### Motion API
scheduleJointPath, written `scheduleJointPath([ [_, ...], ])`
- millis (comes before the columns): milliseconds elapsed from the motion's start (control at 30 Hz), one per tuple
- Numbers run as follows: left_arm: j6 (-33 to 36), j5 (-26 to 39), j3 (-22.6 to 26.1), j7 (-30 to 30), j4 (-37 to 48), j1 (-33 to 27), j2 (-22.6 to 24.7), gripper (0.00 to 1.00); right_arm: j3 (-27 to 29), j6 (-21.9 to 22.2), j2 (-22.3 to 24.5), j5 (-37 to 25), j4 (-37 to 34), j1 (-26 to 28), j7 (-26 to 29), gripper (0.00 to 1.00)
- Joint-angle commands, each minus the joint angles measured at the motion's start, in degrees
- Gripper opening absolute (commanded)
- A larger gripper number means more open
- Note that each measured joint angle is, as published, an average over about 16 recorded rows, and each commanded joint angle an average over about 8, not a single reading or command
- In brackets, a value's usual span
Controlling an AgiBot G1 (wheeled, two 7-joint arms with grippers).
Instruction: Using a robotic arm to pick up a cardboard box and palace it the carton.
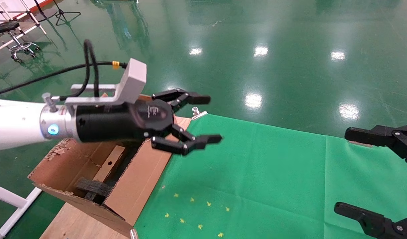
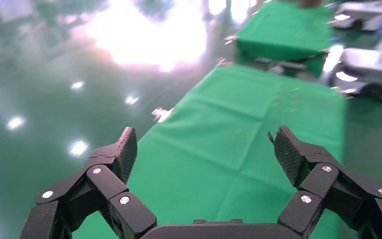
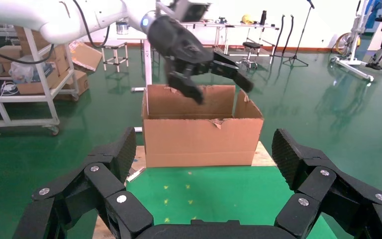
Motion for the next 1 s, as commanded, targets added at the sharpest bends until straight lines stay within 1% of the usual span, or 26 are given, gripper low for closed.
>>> scheduleJointPath([
  [33, 0.7, -2.1, -0.8, 0.7, -2.0, 1.6, -0.2, 1.0, 0.0, 0.0, 0.0, 0.0, 0.0, 0.0, 0.0, 1.0],
  [267, 2.9, -8.9, -3.5, 3.2, -8.5, 7.0, -0.9, 1.0, 0.0, 0.0, 0.0, 0.0, 0.0, 0.0, 0.0, 1.0],
  [467, 4.3, -12.9, -5.0, 4.5, -12.5, 10.2, -1.3, 1.0, 0.0, 0.0, 0.0, 0.0, 0.0, 0.0, 0.0, 1.0],
  [600, 4.6, -13.9, -5.4, 4.7, -13.3, 10.9, -1.4, 1.0, 0.0, 0.0, 0.0, 0.0, 0.0, 0.0, 0.0, 1.0],
  [1000, 4.1, -12.5, -4.8, 4.3, -11.9, 9.8, -1.3, 1.0, 0.0, 0.0, 0.0, 0.0, 0.0, 0.0, 0.0, 1.0],
])
